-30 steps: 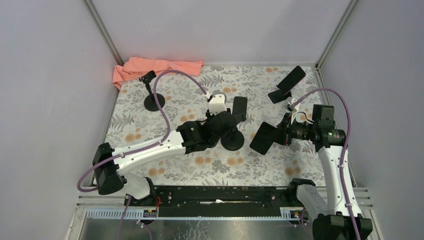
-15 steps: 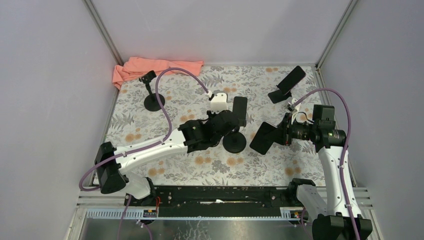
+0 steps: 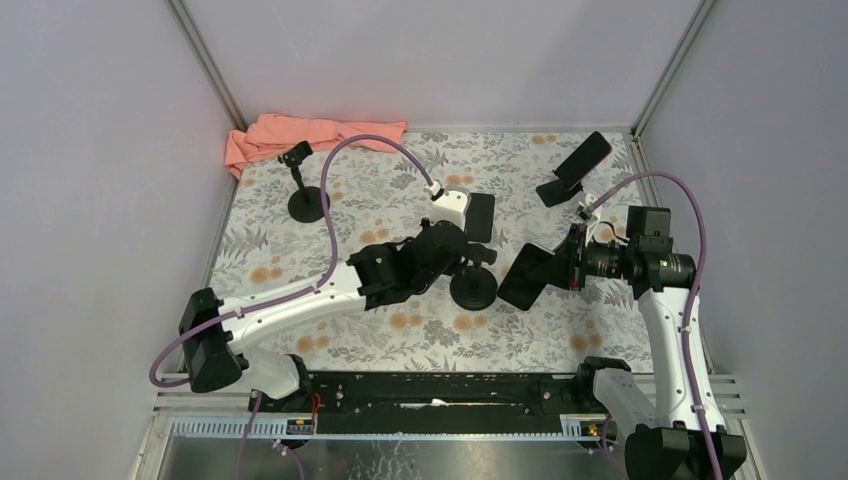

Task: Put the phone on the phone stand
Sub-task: Install the phone on the phone stand.

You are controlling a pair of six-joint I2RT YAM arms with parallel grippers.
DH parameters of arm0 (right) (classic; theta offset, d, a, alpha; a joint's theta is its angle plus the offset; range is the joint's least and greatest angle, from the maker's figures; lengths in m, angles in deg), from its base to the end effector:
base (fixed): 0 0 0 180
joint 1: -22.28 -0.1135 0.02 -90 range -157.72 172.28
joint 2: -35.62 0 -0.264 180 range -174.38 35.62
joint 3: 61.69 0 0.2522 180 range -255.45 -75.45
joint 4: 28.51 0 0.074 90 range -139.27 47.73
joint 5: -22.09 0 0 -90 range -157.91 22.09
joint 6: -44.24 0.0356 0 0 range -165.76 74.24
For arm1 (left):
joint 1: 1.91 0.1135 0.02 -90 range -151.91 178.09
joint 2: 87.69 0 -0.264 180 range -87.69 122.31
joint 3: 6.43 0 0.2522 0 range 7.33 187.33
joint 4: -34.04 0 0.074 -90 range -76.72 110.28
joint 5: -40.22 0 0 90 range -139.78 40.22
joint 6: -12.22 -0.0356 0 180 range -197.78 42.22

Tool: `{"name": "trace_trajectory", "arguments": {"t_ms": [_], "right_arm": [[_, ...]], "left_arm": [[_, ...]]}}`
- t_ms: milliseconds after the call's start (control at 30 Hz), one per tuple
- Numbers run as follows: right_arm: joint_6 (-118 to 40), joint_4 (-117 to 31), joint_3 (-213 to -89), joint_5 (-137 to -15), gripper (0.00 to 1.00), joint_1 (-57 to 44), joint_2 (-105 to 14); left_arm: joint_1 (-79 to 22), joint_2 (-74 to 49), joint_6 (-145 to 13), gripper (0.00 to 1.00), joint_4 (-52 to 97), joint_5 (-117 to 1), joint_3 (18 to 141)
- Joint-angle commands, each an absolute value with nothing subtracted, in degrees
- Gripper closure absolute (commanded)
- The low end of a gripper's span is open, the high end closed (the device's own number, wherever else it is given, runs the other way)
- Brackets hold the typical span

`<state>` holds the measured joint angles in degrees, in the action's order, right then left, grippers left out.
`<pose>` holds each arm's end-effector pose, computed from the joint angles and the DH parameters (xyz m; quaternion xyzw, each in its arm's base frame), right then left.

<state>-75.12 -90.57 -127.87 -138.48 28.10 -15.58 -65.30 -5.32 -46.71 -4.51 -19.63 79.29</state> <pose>0.1593 0.0175 0.3216 -0.3619 0.7006 0.4222 0.4471 0.1604 -0.2802 0.3295 0.1236 0.8567 -0.1694 0.4713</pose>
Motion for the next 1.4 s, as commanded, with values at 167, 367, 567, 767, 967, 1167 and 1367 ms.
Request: {"name": "trace_trajectory", "arguments": {"t_ms": [167,367,567,767,967,1167,1367], "right_arm": [[-83.3,-103.6,-142.5,-149.0,0.99,25.1,-23.3],[-79.3,-98.9,-146.2,-147.6,1.00,17.0,-26.9],[-63.2,-75.9,-141.9,-144.2,1.00,9.0,-26.4],[-64.4,-69.2,-141.7,-145.1,1.00,5.9,-31.1],[-75.6,-72.6,-142.6,-149.0,1.00,5.8,-35.1],[-83.9,-76.1,-143.0,-150.0,1.00,5.8,-36.7],[-91.3,-81.6,-144.6,-150.7,1.00,5.8,-38.2]], "left_arm": [[-63.8,-8.9,-56.9,1.00,7.6,-26.8,74.9],[-63.3,-8.8,-58.3,1.00,9.9,-30.4,74.4],[-62.5,-9.1,-57.3,1.00,12.3,-33.2,73.3],[-62.1,-10.2,-56.5,1.00,14.3,-34.4,71.3],[-61.4,-10.9,-55.4,1.00,16.2,-36.9,69.8],[-60.8,-12.0,-54.9,1.00,17.7,-39.1,68.5],[-60.1,-12.8,-55.4,1.00,19.0,-42.0,67.6]]}}
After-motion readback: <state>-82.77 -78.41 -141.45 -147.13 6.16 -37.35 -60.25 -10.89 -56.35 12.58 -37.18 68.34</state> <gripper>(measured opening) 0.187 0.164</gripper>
